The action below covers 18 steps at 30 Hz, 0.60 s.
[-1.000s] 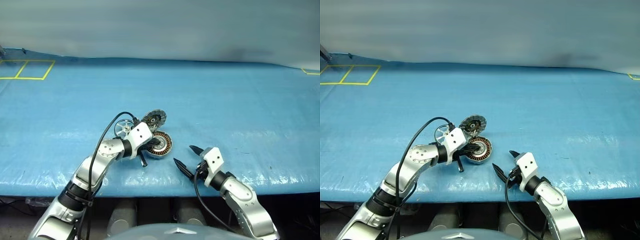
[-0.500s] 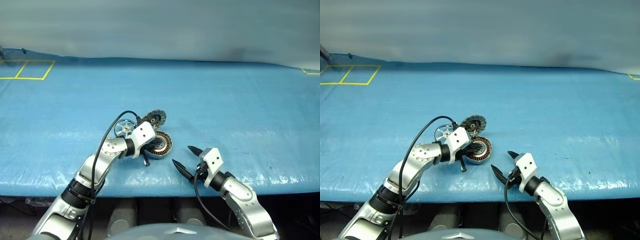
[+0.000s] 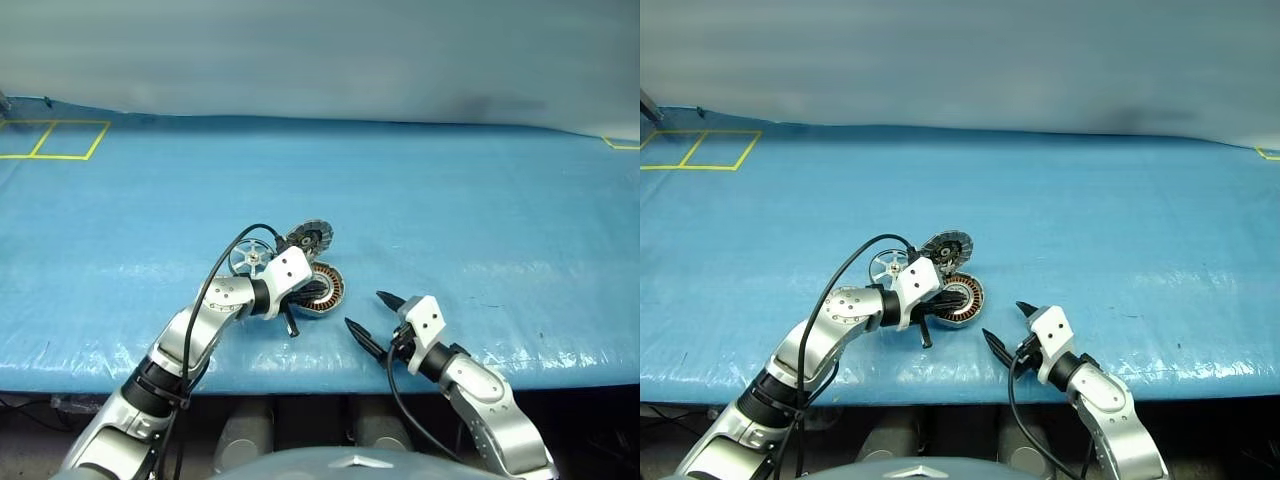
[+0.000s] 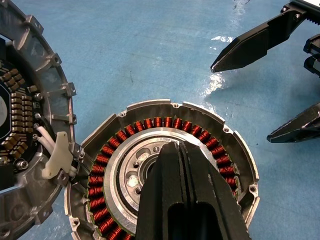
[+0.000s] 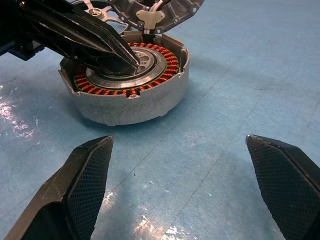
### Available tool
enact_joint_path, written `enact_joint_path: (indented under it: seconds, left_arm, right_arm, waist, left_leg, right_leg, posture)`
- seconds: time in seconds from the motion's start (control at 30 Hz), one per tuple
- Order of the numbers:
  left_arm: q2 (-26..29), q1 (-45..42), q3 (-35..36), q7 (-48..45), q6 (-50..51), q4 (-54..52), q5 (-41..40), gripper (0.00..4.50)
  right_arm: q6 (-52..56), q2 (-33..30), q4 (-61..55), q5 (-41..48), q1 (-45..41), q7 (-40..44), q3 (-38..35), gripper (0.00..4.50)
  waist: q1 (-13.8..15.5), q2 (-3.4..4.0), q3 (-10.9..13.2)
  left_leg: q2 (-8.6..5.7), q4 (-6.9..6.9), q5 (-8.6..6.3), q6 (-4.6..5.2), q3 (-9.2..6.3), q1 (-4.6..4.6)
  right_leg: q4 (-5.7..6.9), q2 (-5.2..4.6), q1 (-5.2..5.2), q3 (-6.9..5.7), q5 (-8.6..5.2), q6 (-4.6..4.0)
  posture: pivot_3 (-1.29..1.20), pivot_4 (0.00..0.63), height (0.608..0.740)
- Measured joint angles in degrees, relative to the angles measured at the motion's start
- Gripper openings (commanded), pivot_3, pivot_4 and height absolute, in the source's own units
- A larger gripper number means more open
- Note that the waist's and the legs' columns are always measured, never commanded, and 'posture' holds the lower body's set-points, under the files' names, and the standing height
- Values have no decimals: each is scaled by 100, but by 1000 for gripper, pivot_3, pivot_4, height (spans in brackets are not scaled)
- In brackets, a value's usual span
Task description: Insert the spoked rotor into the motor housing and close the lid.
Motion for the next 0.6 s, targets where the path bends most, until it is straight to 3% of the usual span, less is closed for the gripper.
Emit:
enact_joint_path:
  seconds: [0.3,0.6]
  left_arm:
    - [-167,255,676,-159,-48,-531,-872,36]
    - [774,1173,1701,-463,289,-1542,-1796,36]
  right_arm:
    - [0,-2,2,0,-14,-1,2,4500]
    - [-1,-1,26,1,-38,4,8,4500]
  waist:
    - [-13,0,0]
    - [-10,3,1]
  left_leg:
    - [1,-1,0,0,0,0]
    - [2,0,0,0,0,-1]
  right_leg:
    - [0,0,-2,0,0,0]
    - [-1,-1,-3,1,-1,-2]
  posture:
    - [0,150,740]
    - [0,150,740]
